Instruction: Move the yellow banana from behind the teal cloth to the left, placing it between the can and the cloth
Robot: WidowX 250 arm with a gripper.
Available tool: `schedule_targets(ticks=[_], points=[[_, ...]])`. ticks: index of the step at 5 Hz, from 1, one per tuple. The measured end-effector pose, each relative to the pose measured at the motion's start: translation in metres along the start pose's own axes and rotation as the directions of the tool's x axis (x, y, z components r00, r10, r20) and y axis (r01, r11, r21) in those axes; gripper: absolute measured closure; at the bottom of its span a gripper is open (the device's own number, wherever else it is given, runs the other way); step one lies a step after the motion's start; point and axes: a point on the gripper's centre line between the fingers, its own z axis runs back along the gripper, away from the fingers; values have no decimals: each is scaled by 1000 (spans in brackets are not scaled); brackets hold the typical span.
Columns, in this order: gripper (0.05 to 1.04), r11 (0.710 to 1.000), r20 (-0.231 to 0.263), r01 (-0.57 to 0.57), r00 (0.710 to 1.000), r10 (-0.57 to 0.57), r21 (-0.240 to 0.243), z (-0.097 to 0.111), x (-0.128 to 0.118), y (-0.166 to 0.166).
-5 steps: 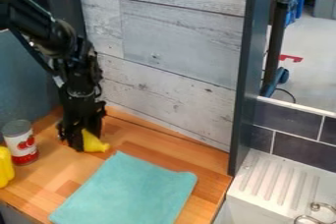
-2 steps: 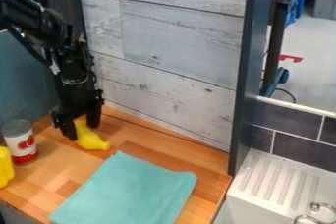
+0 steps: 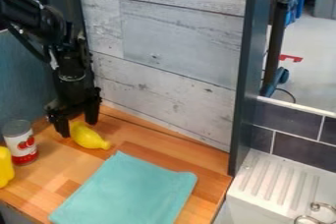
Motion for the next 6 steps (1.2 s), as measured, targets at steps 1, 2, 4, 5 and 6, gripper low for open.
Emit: schedule_targets(ticks=[1,2,4,5,6], points=[[83,996,64,89,994,-88,-9,35,-8,6],[83,977,51,210,977,-208,-33,57,-34,19],[83,823,-40,563,823,-566,-75,90,-75,71],[83,643,-76,765,639,-765,-43,104,-108,83],[83,438,-96,896,431,-897,-75,110,-136,99]])
